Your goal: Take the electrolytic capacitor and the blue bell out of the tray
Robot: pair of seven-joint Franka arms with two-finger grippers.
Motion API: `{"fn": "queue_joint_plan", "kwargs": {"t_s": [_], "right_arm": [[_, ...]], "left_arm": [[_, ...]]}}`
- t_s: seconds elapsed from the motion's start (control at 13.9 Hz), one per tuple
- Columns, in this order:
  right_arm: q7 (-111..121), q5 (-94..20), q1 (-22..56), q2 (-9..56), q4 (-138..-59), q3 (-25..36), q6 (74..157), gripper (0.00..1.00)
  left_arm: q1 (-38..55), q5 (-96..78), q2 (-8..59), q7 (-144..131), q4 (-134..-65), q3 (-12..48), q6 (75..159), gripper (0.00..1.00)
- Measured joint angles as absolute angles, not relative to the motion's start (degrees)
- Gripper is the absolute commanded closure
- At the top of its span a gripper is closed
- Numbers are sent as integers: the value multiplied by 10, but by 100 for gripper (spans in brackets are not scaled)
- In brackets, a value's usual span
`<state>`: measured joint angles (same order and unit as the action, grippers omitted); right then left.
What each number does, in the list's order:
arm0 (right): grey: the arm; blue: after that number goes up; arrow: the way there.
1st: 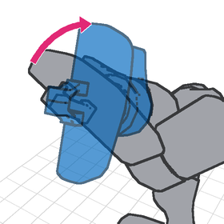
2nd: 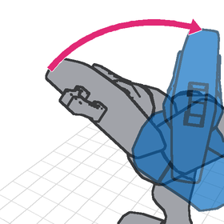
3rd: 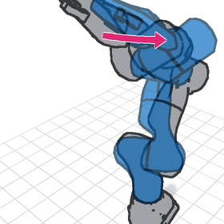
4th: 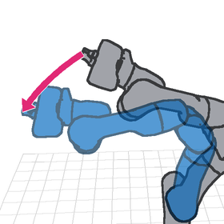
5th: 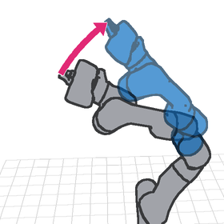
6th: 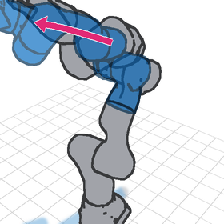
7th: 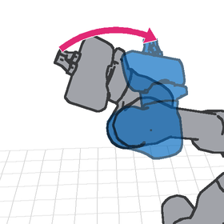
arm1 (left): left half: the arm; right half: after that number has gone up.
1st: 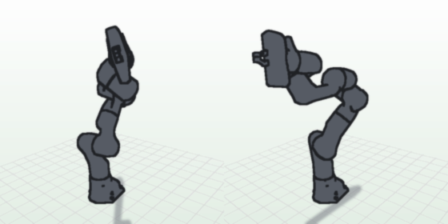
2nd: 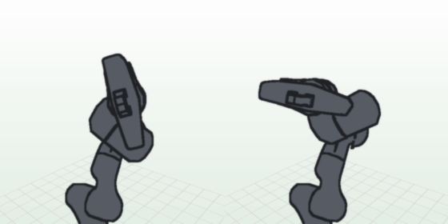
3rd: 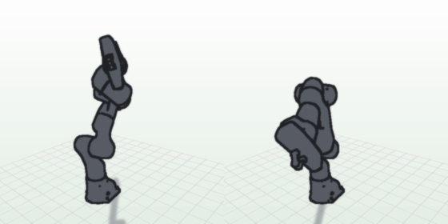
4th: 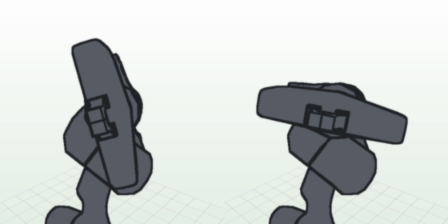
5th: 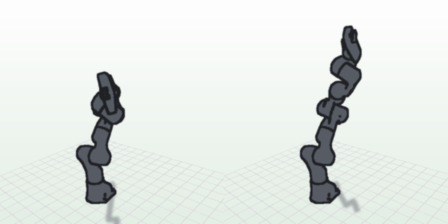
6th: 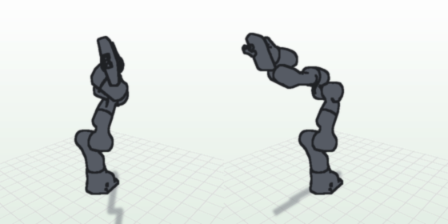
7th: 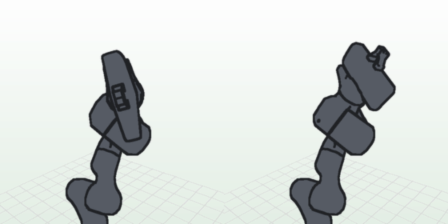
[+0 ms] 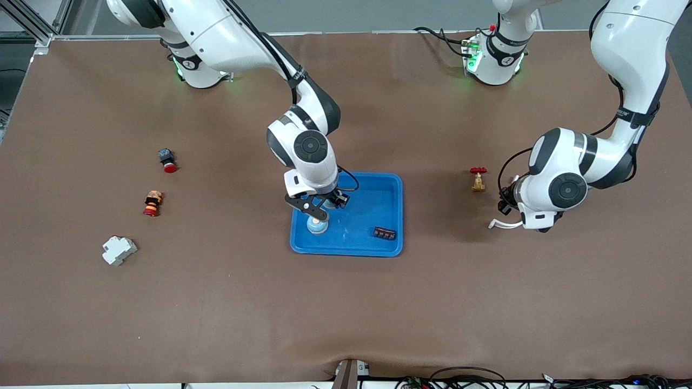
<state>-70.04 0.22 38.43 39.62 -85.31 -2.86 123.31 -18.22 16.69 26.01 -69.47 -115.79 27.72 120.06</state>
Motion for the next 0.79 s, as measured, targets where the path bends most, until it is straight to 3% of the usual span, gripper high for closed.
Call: {"fn": "queue_joint_plan", "kwargs": {"t_s": [0.29, 0.36, 0.43, 0.5, 0.79], "right_arm": [[-572, 2, 344, 391, -772, -24, 1083, 100], [-520, 2, 324, 388, -764, -23, 1062, 100], [-464, 2, 301, 382, -759, -21, 1045, 100], [-409, 2, 278, 375, -757, -20, 1029, 100], [-201, 2, 184, 356, -770, -15, 1002, 100]], "left_arm": [[-191, 179, 269, -692, -1187, 277, 1250, 98], [-192, 191, 274, -692, -1187, 277, 1253, 69], [-193, 202, 280, -692, -1187, 277, 1256, 22], [-195, 210, 284, -692, -1187, 277, 1258, 0], [-200, 214, 287, -702, -1170, 278, 1261, 0]]}}
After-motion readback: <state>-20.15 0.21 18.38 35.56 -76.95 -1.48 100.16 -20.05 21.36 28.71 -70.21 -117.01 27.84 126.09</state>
